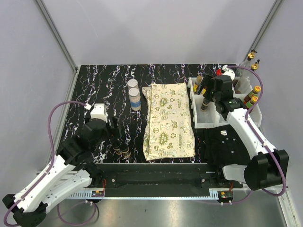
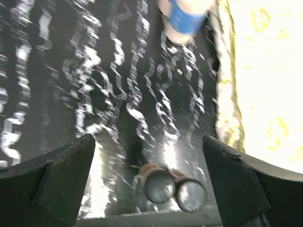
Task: Organize the condiment bottles
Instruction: Place the bottle in the storage box, then pick up the bottle from the corner of the board.
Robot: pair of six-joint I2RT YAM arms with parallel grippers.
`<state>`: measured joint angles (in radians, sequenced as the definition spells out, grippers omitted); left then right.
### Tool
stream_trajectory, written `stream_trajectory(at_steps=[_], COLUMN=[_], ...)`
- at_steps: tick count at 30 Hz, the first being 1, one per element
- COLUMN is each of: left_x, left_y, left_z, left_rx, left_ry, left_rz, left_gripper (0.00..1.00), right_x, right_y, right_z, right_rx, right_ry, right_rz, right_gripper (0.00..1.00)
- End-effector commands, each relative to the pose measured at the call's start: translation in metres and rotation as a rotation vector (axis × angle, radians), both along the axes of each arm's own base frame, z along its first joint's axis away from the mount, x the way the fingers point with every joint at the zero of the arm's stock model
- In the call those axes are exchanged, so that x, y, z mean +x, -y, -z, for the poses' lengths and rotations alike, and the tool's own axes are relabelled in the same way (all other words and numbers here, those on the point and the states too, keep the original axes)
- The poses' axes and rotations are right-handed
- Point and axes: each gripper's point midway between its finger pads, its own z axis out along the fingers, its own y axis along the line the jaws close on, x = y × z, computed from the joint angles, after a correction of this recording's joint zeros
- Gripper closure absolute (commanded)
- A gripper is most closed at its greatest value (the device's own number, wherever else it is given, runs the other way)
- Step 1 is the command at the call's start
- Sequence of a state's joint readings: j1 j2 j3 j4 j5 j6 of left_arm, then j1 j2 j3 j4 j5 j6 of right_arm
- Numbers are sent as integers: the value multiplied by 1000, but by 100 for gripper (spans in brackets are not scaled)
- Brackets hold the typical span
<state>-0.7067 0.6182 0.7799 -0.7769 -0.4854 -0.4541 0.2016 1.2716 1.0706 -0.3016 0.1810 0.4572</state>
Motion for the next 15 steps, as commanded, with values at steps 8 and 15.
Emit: stream_trajectory(at_steps=[8,15], left_x=[-33,-47], left_y=[36,34], left_z=[35,51], left_rx=[-257,-398], left_ry=[-203,-279], left_rz=[40,-71], left_gripper=[12,15], right_x=[-5,-7], right_y=[-6,-6], right_z=[-3,1], right_rx=[14,14], right_ry=[10,2], right_rz=[-46,-47], right_gripper=[0,0])
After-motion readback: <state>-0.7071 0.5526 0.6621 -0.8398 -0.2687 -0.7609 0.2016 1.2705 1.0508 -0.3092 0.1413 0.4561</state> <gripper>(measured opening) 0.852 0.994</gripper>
